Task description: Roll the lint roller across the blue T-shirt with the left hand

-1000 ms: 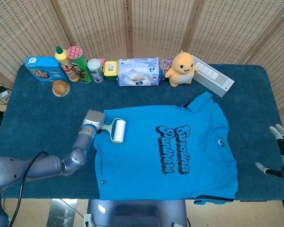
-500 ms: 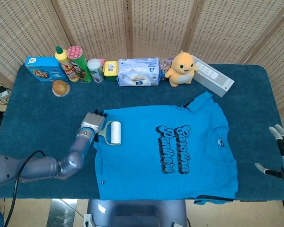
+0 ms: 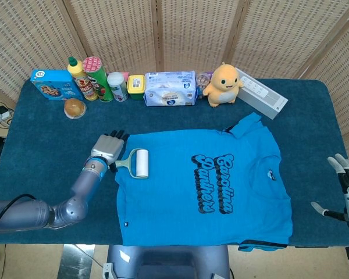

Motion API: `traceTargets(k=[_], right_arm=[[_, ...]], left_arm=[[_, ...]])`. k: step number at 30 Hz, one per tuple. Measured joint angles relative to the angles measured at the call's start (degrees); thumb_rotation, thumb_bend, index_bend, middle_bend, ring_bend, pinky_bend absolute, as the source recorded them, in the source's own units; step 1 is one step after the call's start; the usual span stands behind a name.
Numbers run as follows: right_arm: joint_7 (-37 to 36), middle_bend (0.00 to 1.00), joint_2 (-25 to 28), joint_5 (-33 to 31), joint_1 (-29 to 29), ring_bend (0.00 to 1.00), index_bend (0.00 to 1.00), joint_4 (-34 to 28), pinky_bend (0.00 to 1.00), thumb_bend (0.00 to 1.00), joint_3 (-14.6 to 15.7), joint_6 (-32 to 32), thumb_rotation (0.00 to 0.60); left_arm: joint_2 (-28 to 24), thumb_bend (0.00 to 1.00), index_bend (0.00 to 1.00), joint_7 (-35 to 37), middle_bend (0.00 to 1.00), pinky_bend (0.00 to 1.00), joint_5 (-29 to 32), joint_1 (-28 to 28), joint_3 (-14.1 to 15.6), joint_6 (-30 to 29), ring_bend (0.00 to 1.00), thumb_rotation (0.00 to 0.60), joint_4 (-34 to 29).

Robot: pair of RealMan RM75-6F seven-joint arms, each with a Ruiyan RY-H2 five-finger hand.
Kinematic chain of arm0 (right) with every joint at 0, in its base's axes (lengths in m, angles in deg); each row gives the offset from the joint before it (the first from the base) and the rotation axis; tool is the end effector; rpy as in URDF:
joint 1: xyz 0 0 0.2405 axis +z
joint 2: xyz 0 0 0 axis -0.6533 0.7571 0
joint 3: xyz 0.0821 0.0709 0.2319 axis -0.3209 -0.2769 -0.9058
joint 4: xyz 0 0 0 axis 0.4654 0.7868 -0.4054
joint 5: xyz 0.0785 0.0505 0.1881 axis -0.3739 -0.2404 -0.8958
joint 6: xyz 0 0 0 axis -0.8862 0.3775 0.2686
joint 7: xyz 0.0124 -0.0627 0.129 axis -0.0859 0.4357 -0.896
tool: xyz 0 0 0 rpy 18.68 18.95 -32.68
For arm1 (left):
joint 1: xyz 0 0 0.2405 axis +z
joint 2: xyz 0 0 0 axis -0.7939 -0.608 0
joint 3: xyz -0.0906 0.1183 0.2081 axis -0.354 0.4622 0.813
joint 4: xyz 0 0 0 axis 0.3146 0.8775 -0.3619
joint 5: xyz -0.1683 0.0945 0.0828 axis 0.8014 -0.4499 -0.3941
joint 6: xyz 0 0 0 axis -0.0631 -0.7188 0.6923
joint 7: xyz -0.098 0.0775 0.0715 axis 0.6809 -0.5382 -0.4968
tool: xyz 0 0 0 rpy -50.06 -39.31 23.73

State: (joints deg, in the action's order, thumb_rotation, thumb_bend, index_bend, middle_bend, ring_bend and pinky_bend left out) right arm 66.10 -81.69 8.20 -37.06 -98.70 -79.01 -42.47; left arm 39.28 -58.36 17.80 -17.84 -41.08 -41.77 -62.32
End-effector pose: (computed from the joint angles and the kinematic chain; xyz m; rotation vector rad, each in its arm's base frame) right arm -0.3092 -0.1857 0.2060 1.2738 -0.9860 1.0623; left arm -0.1045 0.3826 0.0262 -1.8947 -0.9532 -0.3455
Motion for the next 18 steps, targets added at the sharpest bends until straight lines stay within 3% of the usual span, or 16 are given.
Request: traceTargets(k=[5,12,15,18], right_arm=[[1.6,0.0,-1.2,0.0,0.2,0.0,0.0,1.4,0.0,0.0,-0.2,-0.2,0.6],[5.7,0.0,-3.9,-1.0,0.7,0.0,0.0,4.2,0.0,0.0,-1.2,-1.1,0.6],[7.3,0.0,-5.0,-1.4,0.7,0.0,0.0,5.3,0.0,0.0,-1.8,-2.2,0.6],[8.5,0.0,-5.9,-1.5,0.7,0.0,0.0,6.1,0.0,0.0,-2.3,-3.4,0.6]], left_arm=[[-2.6,0.11,0.0,7.7,0.0,0.11,-16.3,7.0,1.6,-6.4,0.0,0.6,-4.1],[-6.1,0.11,0.0,23.7,0.0,0.09,-47.3,23.7,7.1,-21.6,0.0,0.6,-6.8],[-7.3,0.11,0.0,28.7,0.0,0.08,-56.4,32.5,10.4,-30.2,0.0,0.6,-7.1],[-8.3,0.1,0.0,31.3,0.0,0.07,-61.3,40.5,13.2,-37.4,0.0,0.6,-7.6]])
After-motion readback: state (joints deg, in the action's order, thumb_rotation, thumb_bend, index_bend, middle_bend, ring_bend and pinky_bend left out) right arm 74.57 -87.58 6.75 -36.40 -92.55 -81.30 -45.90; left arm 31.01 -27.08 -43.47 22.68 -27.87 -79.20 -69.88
